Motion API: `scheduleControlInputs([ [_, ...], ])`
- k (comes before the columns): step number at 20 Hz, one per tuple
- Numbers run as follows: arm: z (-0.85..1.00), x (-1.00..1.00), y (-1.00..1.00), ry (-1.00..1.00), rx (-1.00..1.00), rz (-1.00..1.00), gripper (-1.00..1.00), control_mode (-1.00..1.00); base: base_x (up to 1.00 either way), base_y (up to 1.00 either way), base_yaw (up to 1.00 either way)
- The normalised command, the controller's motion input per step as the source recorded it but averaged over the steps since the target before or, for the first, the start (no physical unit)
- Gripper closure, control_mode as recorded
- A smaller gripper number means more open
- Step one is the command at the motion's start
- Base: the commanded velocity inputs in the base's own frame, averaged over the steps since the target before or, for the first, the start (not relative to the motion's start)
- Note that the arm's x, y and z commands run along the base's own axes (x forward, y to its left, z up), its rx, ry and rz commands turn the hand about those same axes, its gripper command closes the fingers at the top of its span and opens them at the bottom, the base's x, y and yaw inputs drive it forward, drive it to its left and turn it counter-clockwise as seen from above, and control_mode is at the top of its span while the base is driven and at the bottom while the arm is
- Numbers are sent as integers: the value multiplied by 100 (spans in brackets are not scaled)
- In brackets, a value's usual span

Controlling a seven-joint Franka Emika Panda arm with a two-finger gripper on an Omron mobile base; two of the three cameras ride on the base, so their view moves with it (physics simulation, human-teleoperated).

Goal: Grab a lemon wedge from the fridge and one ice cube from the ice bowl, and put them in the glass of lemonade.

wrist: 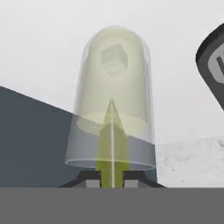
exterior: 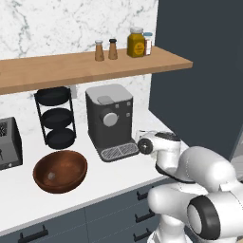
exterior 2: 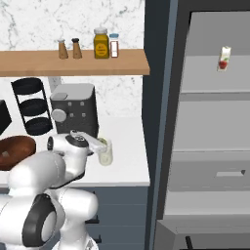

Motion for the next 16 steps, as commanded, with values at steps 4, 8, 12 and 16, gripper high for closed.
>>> scheduleControlInputs([
  [4,84,-37,0,-9,0,0,-100,-100,0,0,0],
  [8,99,-15,0,-9,0,0,-100,-100,0,0,0],
  [12,75,-27,8,-7,-1,0,-100,-100,0,0,0],
  [16,30,-66,42,-6,-6,0,-100,-100,0,0,0],
])
